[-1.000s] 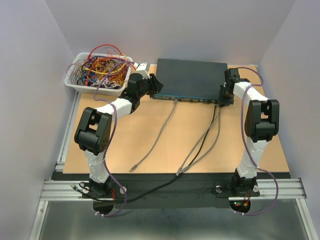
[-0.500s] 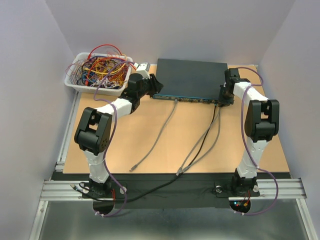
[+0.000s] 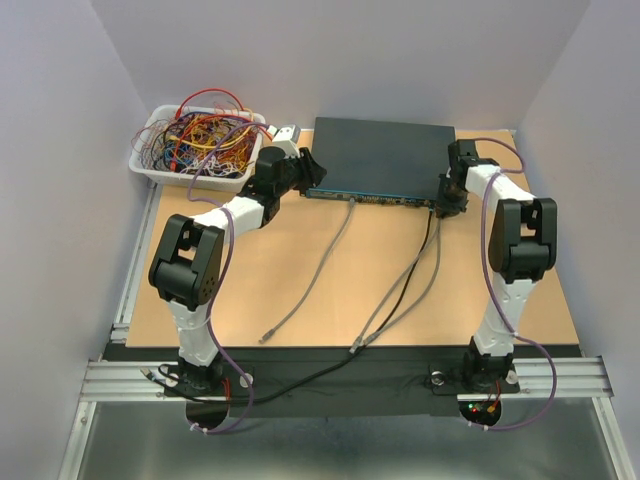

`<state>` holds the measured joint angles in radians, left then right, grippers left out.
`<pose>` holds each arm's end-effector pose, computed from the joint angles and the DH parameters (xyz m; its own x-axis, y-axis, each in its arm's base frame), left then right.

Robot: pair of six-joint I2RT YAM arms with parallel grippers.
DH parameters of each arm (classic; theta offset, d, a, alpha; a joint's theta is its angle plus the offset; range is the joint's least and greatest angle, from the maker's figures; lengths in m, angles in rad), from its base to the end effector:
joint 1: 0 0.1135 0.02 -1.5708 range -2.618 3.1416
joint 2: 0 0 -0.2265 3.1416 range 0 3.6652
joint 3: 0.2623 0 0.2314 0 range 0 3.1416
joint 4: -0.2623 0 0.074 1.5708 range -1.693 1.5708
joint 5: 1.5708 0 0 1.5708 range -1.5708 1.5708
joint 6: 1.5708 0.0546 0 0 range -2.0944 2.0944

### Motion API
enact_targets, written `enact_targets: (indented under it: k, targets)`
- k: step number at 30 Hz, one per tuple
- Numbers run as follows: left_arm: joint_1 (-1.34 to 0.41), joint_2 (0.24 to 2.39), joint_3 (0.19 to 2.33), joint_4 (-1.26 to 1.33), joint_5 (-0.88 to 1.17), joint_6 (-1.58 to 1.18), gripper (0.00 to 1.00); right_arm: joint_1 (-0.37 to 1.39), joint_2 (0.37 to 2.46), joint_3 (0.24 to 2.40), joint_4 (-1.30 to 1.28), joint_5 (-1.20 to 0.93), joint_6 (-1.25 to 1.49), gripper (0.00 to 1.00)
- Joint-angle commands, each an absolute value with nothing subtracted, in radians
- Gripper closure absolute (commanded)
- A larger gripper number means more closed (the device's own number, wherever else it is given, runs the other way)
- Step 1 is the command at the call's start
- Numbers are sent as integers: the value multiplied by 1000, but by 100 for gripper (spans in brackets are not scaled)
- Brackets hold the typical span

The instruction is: Insert the plug into the switch port

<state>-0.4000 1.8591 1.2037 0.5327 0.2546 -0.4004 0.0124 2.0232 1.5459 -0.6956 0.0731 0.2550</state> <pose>0.3852 -0.1778 0.2265 -0.3405 -0.2656 -0.9020 0.5151 0.7498 -0.4152 0.3949 0.0009 0.1494 -0.8880 0.2406 -0.3919 0.2480 0.9682 0.0326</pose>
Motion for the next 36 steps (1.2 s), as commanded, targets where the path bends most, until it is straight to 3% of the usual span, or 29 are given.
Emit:
enact_targets:
  k: [1, 21, 36]
  targets:
    - [-407, 1812, 1192, 569, 262, -387, 54, 5, 2063, 1581, -718, 74, 261, 100]
    - [-403, 1804, 1184, 568, 247, -373, 54, -17, 2164, 1795, -745, 83, 238, 100]
    - [-402, 1818, 1192, 568, 247, -379, 54, 26, 2143, 1838, -749, 5, 239, 100]
